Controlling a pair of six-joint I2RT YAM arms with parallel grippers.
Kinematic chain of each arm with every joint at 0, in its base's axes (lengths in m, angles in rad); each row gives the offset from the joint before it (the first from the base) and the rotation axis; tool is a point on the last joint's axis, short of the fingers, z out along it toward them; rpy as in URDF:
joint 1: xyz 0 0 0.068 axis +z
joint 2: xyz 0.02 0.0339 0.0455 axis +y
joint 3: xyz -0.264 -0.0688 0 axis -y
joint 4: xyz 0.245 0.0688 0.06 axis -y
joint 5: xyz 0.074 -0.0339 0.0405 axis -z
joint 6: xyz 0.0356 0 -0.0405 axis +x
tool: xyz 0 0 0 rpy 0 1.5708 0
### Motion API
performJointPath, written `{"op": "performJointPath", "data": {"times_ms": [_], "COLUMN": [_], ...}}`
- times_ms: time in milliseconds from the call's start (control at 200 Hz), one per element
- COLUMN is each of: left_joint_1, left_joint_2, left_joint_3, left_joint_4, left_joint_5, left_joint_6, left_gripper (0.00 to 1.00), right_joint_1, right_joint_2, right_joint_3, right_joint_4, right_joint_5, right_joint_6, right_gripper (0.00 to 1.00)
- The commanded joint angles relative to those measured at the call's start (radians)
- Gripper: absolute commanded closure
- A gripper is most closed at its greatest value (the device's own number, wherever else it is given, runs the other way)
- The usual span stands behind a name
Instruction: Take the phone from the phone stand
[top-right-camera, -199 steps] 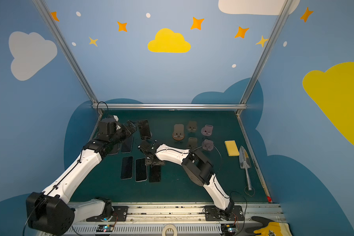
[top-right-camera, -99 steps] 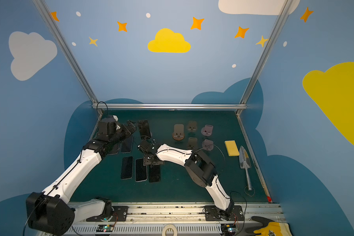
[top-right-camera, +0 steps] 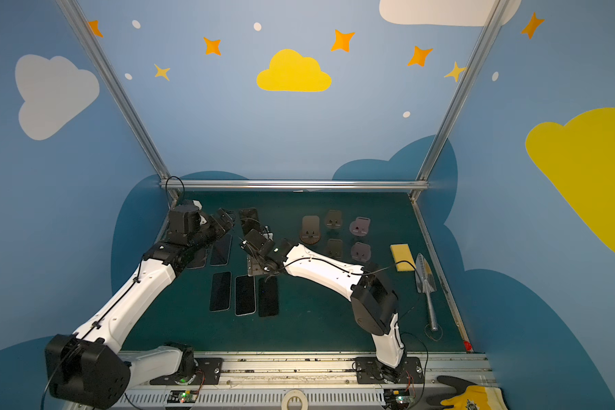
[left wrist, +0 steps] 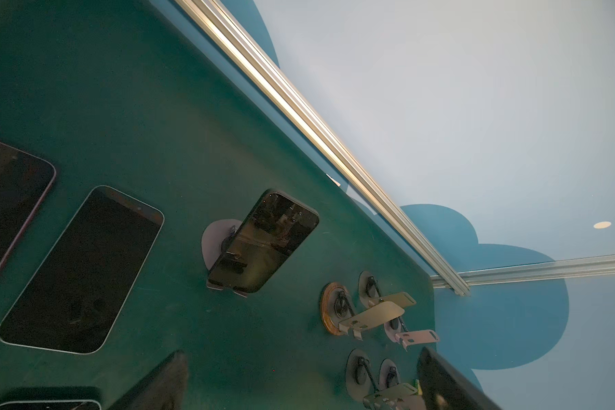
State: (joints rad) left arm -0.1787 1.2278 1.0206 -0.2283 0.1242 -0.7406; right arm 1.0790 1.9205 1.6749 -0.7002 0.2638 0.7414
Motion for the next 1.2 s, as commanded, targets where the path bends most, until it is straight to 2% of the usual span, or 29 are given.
{"op": "performJointPath", "data": {"times_ms": [0, 421, 586, 746, 826, 1041, 1196], "left_joint_1": [0.007, 0.025, 0.032, 0.036, 0.036, 0.05, 0.059], "left_joint_2": [-0.011, -0.005, -0.004, -0.002, -0.006, -0.033, -0.042], "left_joint_3": [-0.005, -0.011, -0.022, -0.022, -0.022, -0.029, -0.039], "left_joint_4": [-0.004, -0.01, 0.003, 0.002, -0.003, 0.003, 0.015], "left_joint_5": [-0.015, -0.077, -0.097, -0.111, -0.122, -0.134, -0.131], "left_joint_6": [0.003, 0.022, 0.018, 0.029, 0.033, 0.032, 0.02], "left_gripper": [0.0, 0.0, 0.0, 0.0, 0.0, 0.0, 0.0], "right_joint_1": [-0.01, -0.023, -0.022, -0.021, -0.021, -0.03, -0.064], "right_joint_2": [-0.061, -0.226, -0.229, -0.194, -0.153, 0.049, 0.184], "right_joint_3": [-0.014, -0.204, -0.224, -0.212, -0.182, 0.049, 0.215], "right_joint_4": [-0.027, 0.096, 0.172, 0.29, 0.347, 0.313, 0.325], "right_joint_5": [0.055, 0.144, 0.164, 0.182, 0.181, 0.243, 0.209], "right_joint_6": [-0.039, -0.063, -0.096, -0.179, -0.232, -0.347, -0.382], "right_gripper": [0.18, 0.16, 0.15, 0.14, 0.12, 0.08, 0.07]}}
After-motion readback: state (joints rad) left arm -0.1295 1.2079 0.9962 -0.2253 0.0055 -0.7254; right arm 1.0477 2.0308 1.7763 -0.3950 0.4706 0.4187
